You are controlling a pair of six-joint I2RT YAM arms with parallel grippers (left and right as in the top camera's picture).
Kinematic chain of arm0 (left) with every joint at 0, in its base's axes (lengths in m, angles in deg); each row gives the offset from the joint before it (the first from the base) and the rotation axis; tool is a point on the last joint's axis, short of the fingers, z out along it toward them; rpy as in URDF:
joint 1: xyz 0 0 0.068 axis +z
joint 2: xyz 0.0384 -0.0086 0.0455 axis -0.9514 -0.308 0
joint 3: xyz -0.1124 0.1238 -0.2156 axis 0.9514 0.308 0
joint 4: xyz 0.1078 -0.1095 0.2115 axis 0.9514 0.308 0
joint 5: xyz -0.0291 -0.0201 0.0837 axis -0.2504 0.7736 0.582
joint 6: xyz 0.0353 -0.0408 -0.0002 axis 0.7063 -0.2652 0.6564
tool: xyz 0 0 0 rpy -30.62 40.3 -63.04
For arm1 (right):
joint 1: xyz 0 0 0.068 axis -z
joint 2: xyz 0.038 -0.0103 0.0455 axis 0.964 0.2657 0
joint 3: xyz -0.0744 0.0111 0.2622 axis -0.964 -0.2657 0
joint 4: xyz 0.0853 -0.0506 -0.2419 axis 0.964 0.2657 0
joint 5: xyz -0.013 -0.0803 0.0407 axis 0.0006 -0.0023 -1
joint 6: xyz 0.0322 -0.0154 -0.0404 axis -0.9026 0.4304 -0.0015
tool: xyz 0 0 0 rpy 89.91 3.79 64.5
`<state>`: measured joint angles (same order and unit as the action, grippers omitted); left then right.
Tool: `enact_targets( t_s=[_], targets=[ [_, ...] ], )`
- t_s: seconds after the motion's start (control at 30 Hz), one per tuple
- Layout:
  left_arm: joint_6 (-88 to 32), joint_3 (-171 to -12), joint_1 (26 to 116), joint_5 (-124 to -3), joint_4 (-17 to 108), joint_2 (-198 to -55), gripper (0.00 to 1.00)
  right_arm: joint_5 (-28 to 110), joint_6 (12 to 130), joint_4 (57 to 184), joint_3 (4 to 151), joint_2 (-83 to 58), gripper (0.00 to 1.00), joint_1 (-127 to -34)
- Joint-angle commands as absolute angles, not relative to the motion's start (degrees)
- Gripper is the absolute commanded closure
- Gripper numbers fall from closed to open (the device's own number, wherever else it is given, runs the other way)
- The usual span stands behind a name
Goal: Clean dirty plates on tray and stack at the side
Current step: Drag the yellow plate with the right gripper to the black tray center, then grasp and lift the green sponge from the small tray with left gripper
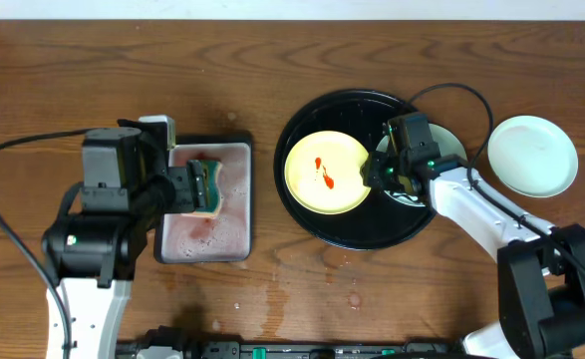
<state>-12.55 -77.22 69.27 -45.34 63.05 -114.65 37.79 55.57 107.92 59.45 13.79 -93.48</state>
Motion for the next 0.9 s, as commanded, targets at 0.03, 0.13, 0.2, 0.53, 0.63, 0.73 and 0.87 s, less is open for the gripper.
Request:
enact_targets(
  t_s=[0.03, 0.13, 0.2, 0.53, 0.63, 0.73, 0.87],
  targets=[
    [-12.53, -75.67, 69.25, -42.44, 63.22, -118.15, 0.23, 37.92, 59.73, 112.56, 65.79, 5.15, 0.62, -93.66],
    [-15.37, -73.57, 69.25, -39.22, 63.18, -120.44, 0.23, 41.26, 63.2, 117.89, 69.22, -1.12, 0.59, -93.66],
    [-16.42, -72.11, 69.25, -37.56, 62.94, -121.75, 0.27, 43.29, 65.56, 120.71, 70.7, -5.36, 0.58, -93.66],
    [-17.93, -70.17, 69.25, -35.44, 57.06, -129.16, 0.31, 44.37, 71.53, 129.17, 71.4, -21.69, 0.59, -92.79],
    [-17.27, -70.14, 69.08, -35.46, 54.67, -131.87, 0.32, 44.82, 73.08, 131.88, 71.4, -23.48, 0.59, -92.79],
    [-17.16, -70.12, 69.1, -35.49, 52.95, -135.37, 0.32, 44.82, 73.32, 134.48, 71.4, -24.26, 0.6, -92.79],
    [-17.12, -70.12, 69.08, -35.49, 51.46, -140.66, 0.37, 44.82, 73.61, 136.1, 71.4, -24.24, 0.6, -92.79]
  ],
)
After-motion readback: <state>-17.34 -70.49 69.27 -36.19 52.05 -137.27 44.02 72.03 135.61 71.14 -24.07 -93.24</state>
